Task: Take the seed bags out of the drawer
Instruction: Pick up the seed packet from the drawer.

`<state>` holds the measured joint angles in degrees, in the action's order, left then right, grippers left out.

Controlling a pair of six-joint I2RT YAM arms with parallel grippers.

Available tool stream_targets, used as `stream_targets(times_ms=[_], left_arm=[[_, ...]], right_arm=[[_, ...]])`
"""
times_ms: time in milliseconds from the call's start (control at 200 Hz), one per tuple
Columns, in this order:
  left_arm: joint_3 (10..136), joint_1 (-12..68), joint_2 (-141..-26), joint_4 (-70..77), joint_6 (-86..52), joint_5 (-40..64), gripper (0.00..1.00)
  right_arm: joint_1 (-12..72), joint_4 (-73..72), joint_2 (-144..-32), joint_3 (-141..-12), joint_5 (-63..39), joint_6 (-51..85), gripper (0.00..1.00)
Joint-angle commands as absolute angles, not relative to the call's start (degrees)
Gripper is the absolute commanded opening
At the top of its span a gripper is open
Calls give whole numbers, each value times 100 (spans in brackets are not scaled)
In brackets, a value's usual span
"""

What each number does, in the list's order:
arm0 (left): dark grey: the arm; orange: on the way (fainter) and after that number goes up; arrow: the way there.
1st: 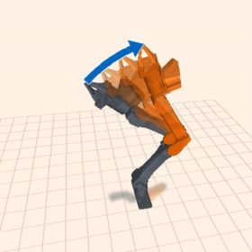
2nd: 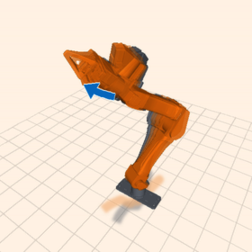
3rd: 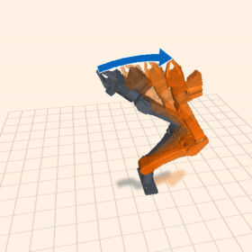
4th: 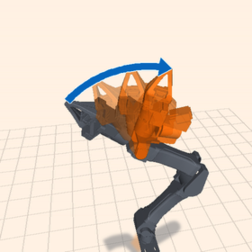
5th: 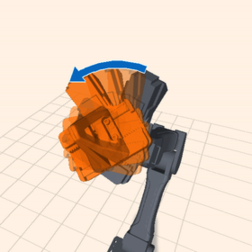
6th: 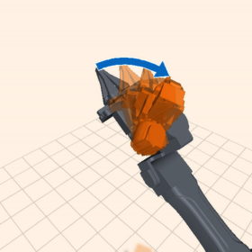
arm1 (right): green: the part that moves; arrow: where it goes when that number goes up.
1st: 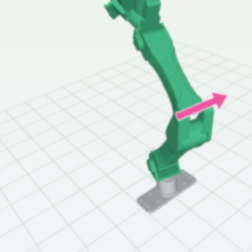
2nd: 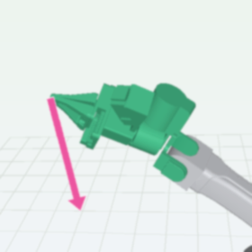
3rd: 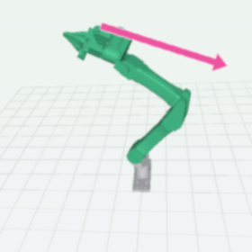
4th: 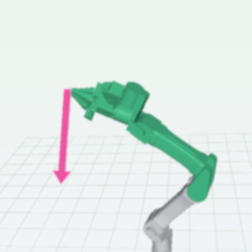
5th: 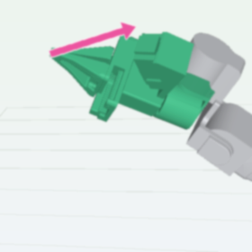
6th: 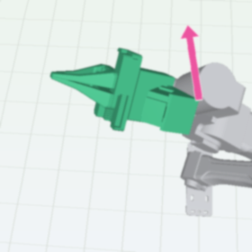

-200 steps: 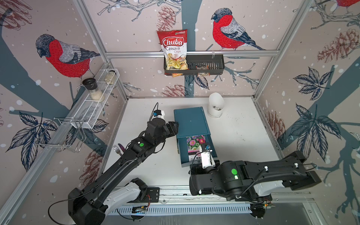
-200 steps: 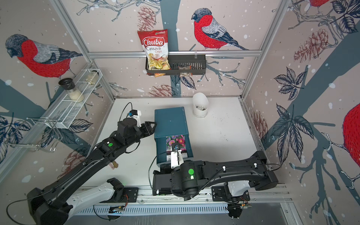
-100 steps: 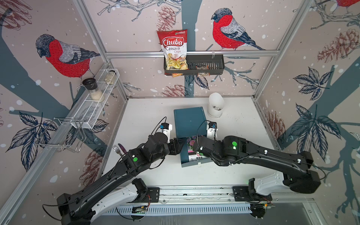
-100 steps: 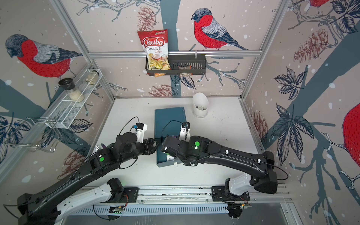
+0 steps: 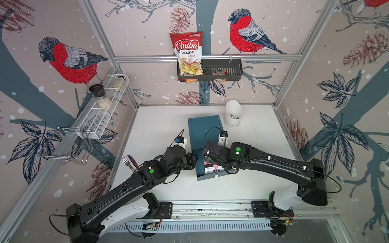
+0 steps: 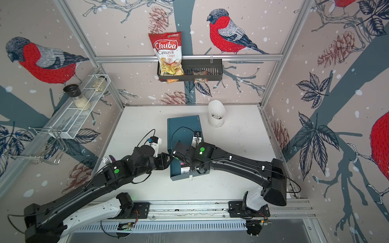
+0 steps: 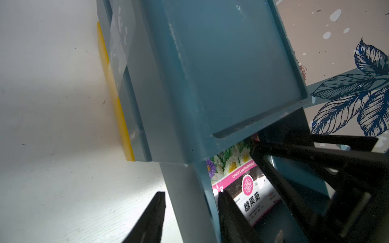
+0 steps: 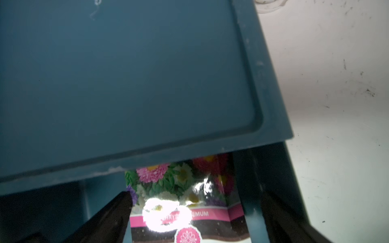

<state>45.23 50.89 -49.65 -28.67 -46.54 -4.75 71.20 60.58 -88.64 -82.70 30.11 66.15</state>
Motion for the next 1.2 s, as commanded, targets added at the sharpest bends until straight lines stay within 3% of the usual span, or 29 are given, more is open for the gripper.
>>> stream_targets(times_ms=[0, 170, 240, 635, 730, 840, 946, 1081, 1151, 1196], left_arm=[[4524, 5098, -5050, -2806, -4536, -832, 44], [4502, 5090, -5189, -2725, -4441, -1045, 39], [4519, 5089, -5216, -2713, -4410, -1148, 37], [4572, 5045, -5484, -2286, -4184, -1342, 29], [4554, 5041, -5450, -2296, -4167, -1284, 30], [4512, 5045, -5335, -2357, -4157, -1136, 39], [4429, 5045, -5192, -2406, -4184, -1047, 43], [4386, 5045, -5116, -2483, -4223, -951, 45], [4391, 5045, -5083, -2498, -4249, -859, 46], [4400, 5045, -5055, -2497, -4262, -795, 47]], right_arm=[[7119, 6754, -9180, -8526, 3517, 7040, 100], [7154, 6898, -9450, -8711, 3835, 7112, 96], [7095, 6610, -9384, -8675, 3605, 6759, 90], [6745, 5053, -8726, -7656, 2660, 6217, 86], [6729, 4871, -8710, -7623, 2571, 6103, 78], [6715, 4682, -8744, -7637, 2452, 5971, 64], [6716, 4495, -8822, -7737, 2250, 5837, 54], [6811, 4675, -8915, -8009, 2437, 5825, 55], [6827, 4954, -8925, -8139, 2671, 5932, 63], [6821, 5147, -8916, -8188, 2819, 6007, 74]])
